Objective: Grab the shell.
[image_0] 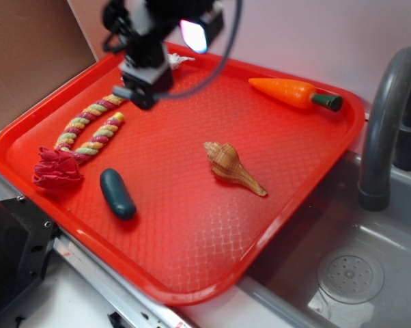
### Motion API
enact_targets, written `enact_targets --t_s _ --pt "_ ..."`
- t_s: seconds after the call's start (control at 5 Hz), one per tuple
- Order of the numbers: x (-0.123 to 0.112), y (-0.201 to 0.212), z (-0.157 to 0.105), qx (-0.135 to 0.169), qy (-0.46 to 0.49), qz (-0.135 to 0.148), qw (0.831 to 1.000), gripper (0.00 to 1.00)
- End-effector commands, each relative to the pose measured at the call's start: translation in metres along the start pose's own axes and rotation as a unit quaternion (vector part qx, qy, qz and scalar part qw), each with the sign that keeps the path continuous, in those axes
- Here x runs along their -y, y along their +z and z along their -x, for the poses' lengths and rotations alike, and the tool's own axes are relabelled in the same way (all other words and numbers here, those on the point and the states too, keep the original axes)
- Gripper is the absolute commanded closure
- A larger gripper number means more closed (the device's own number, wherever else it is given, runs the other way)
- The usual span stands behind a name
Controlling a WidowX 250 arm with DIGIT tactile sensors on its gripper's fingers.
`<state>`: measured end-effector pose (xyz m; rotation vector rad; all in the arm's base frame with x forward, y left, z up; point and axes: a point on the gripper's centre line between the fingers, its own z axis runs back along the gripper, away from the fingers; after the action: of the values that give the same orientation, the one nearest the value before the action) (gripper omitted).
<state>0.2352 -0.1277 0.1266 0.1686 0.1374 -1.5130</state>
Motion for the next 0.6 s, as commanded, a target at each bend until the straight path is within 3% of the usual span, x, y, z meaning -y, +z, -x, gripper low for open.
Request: enact_targets --t_s 0.0,0.2,0.4 --pt "0.005 -0.038 -0.016 -0.016 -0.029 0.001 0.999 0.0" --pt "0.002 -0.06 -0.015 -0.026 0.0 0.004 1.0 0.0" --pt "0.002 -0.076 -0.013 -0.041 0.002 0.031 0.999 0.0"
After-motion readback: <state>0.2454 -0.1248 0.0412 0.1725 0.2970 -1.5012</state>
